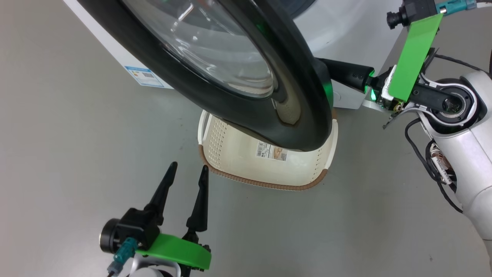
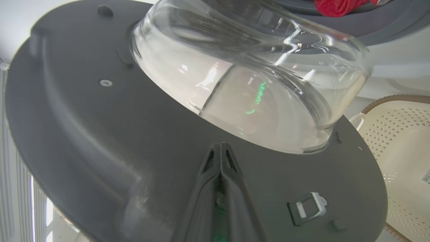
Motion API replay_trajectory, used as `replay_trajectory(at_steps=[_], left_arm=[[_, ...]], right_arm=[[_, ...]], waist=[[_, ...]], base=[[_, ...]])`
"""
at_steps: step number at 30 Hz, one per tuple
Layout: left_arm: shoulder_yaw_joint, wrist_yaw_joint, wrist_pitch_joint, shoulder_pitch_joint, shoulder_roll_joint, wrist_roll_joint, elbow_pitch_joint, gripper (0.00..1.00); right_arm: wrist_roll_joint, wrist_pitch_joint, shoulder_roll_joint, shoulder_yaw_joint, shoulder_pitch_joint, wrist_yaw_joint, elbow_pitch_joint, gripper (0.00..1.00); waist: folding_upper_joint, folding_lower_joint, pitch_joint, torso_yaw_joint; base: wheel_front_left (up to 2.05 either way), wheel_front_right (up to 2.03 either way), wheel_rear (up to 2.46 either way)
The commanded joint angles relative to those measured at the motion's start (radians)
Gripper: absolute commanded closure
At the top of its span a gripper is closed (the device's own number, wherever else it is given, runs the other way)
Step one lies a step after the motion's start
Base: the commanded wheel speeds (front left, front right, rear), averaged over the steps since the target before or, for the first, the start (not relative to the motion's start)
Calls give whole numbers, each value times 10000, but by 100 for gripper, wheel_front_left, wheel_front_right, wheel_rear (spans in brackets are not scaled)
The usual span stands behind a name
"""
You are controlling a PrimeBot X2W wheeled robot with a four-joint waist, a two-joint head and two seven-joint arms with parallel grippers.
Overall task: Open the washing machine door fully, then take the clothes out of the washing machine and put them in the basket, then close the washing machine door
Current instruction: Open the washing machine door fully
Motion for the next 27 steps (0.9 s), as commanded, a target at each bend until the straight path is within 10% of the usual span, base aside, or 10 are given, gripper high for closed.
replay_trajectory(at_steps=[1,14,19,27], left_arm=[[375,-45,-120,210,158,134,-219,0],[440,-98,-120,311,158,219,-287,0],[532,-194,-120,404,158,304,-259,0],[908,-435,-120,644,158,543,-182,0]], right_arm=[[-112,71,184,47,243,6,-373,100],[-578,-195,297,-335,699,6,-514,96],[-830,-539,236,-489,1166,6,-530,2],[-997,-1143,129,-780,2302,6,-581,0]], waist=[[0,0,-101,-46],[0,0,-302,-99],[0,0,-519,-243],[0,0,-924,-588]], base=[[0,0,0],[0,0,0],[0,0,0],[0,0,0]])
